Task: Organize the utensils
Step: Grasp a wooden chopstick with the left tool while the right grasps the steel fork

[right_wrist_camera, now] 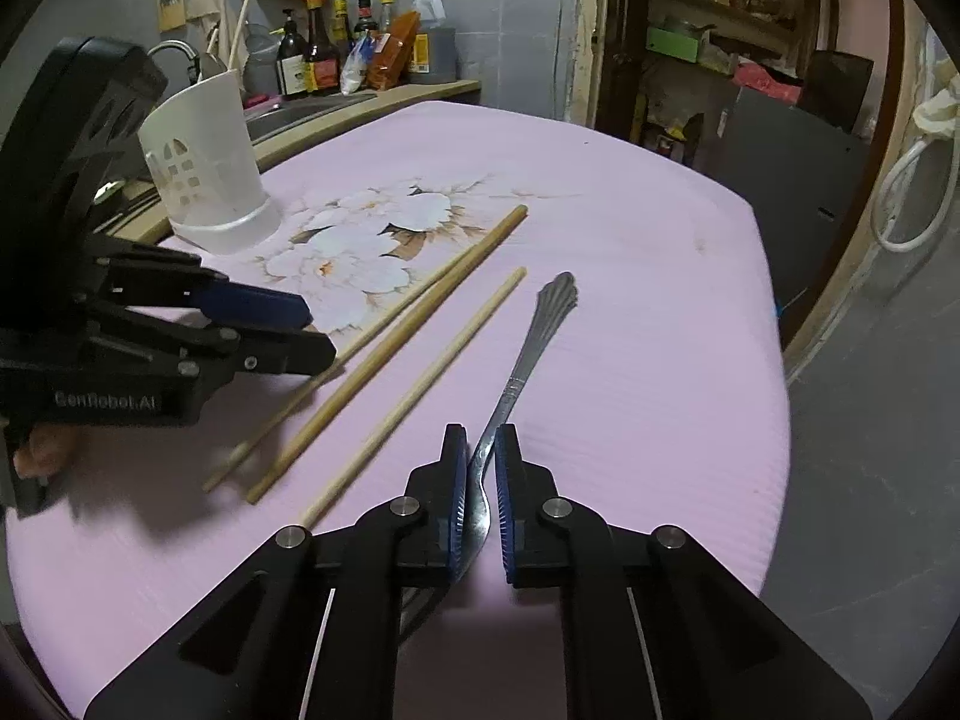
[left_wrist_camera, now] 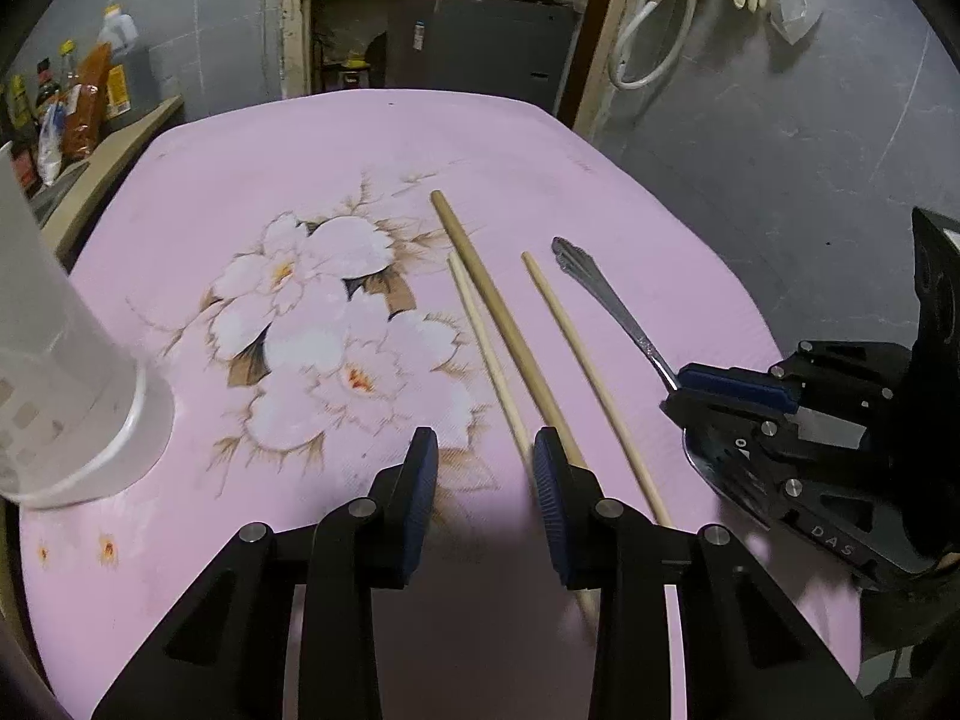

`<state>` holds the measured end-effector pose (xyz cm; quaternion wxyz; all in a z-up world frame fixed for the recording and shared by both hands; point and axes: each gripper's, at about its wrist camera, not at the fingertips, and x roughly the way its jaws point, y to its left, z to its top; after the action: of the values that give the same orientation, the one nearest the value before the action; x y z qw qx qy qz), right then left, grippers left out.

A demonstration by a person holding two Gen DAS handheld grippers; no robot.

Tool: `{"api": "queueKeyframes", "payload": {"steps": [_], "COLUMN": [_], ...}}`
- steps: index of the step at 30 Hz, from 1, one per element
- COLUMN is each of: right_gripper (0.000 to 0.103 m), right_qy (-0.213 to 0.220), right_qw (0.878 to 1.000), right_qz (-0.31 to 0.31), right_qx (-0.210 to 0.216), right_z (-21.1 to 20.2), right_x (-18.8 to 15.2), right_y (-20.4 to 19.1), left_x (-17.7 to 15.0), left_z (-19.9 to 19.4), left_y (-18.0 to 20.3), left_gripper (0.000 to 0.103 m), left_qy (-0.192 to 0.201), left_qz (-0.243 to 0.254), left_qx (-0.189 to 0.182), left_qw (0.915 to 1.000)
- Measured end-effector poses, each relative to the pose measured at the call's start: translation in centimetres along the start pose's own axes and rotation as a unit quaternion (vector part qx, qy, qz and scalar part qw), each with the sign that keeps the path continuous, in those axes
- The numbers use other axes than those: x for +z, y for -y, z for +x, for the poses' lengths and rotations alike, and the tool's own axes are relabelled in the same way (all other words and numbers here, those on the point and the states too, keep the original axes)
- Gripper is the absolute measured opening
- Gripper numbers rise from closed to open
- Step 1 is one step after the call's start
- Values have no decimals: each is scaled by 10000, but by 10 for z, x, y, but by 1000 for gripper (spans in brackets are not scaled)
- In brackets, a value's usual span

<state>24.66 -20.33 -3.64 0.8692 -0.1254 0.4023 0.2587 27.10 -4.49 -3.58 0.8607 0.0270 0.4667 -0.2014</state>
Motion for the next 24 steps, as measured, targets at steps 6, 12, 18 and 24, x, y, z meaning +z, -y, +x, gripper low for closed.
{"api": "queueKeyframes", "payload": {"steps": [6, 12, 18, 24], "right_gripper": [3, 2, 3, 5], "right_qy": [5, -59, -137, -315], "right_qw": [9999, 9998, 9993, 9986], "right_qz": [144, 139, 357, 282], "right_qx": [-93, -142, -25, -319], "right_z": [-4, -3, 1, 18], "right_x": [1, 4, 11, 31], "right_y": [9, 8, 15, 11], "left_x": [18, 34, 36, 24], "left_z": [20, 36, 37, 19], "left_y": [7, 13, 7, -16], "left_gripper": [28, 26, 5, 3], "left_qy": [-184, -300, -397, -327], "left_qz": [255, 451, 267, -424], "left_qx": [328, 675, 848, 428], "left_qw": [9990, 9962, 9953, 9976]}}
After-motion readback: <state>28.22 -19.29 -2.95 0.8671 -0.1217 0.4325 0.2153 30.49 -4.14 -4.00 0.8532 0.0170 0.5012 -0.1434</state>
